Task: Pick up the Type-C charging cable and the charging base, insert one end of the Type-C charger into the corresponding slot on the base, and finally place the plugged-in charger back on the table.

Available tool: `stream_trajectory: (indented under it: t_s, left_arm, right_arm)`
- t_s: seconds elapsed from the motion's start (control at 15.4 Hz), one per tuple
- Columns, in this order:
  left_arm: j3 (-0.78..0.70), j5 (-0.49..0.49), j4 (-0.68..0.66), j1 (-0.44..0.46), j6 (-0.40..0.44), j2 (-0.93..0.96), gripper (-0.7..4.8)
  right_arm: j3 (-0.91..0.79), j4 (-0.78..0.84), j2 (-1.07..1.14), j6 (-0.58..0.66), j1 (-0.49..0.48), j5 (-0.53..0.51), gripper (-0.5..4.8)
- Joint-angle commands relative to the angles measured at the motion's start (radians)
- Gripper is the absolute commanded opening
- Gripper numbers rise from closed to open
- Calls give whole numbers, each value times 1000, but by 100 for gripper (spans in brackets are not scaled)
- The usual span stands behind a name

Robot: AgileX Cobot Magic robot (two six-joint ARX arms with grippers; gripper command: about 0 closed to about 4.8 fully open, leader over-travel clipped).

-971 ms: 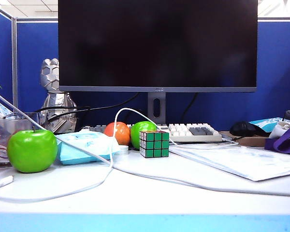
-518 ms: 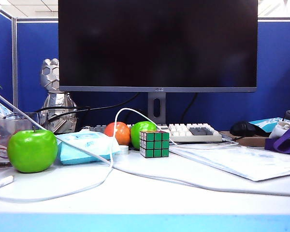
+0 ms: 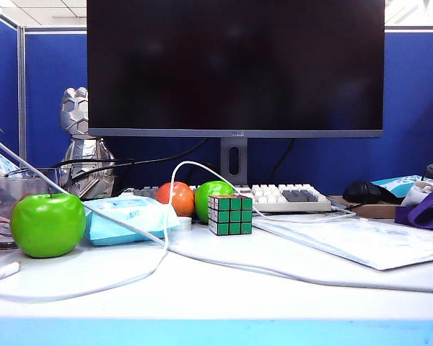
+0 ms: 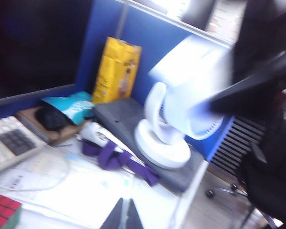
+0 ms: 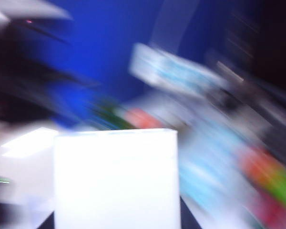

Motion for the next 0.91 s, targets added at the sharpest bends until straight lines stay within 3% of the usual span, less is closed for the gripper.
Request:
stream_trajectory:
  t_s: [0.06, 0.39, 0.91]
  left_arm:
    - [3, -26, 26, 0, -3, -2, -5]
    - [3, -26, 27, 0, -3, -2, -5]
    - [3, -26, 27, 0, -2, -2, -5]
  right_arm:
    - [4, -211, 114, -124, -4, 284, -4]
    - [4, -228, 413, -140, -3, 291, -4]
    - [4, -239, 809, -140, -3, 384, -3]
